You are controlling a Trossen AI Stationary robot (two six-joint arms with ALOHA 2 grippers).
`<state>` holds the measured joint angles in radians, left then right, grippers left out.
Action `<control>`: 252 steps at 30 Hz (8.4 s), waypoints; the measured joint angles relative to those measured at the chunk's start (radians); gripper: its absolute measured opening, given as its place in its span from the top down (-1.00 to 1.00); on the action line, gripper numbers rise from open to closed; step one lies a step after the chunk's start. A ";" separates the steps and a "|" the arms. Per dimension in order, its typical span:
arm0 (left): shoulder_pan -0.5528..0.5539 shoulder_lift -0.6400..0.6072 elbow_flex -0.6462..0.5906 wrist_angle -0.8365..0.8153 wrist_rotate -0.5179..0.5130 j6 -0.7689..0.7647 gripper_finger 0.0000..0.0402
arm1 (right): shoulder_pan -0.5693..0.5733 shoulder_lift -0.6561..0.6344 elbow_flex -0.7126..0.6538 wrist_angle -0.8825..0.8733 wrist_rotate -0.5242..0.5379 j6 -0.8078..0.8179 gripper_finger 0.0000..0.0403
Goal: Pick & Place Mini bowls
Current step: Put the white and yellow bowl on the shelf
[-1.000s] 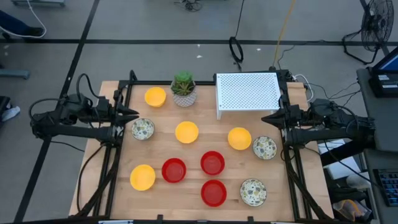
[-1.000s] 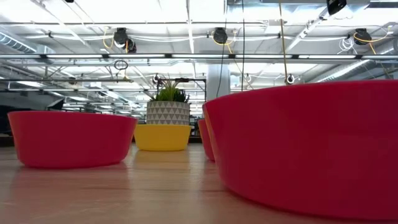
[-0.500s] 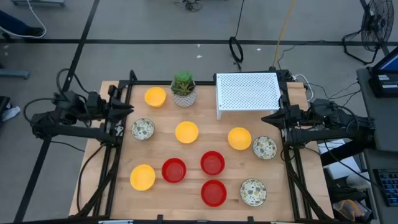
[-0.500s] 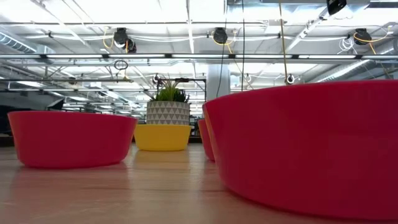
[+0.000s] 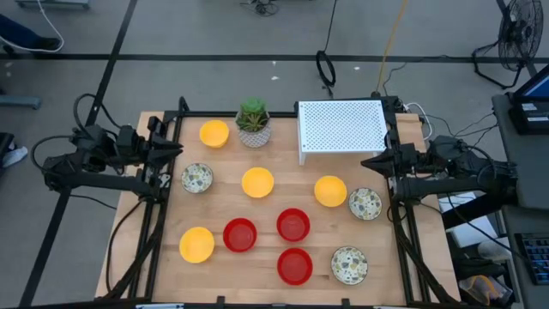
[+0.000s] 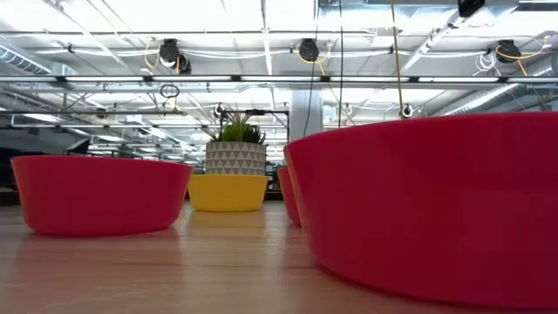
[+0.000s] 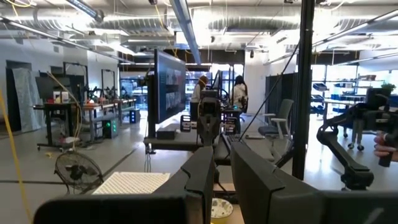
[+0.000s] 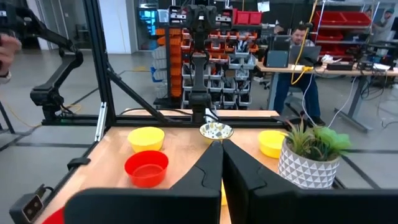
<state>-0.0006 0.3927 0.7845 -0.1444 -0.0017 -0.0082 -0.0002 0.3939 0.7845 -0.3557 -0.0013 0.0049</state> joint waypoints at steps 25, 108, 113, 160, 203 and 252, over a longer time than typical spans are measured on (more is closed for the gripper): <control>0.000 0.196 0.000 -0.248 -0.040 -0.074 0.69 | 0.000 0.065 0.000 0.103 0.000 0.107 1.00; -0.002 0.647 0.000 -0.199 -0.156 -0.230 0.69 | 0.084 0.688 -0.143 -0.418 -0.179 0.934 0.20; -0.002 0.647 0.000 -0.200 -0.156 -0.230 0.69 | 0.084 0.688 -0.143 -0.418 -0.194 0.894 0.20; -0.002 0.647 0.000 -0.204 -0.157 -0.223 0.69 | 0.154 0.688 -0.144 -0.259 0.024 0.580 0.52; -0.001 0.647 0.000 -0.192 -0.166 -0.223 0.69 | 0.153 0.554 -0.093 -0.087 0.077 0.594 1.00; 0.000 0.647 0.000 -0.094 -0.153 -0.204 0.69 | -0.453 0.821 0.389 -0.687 0.400 0.139 0.99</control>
<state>-0.0006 1.0397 0.7849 -0.2386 -0.1547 -0.2126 -0.4528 1.2148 1.1740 -1.0424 0.3987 0.1439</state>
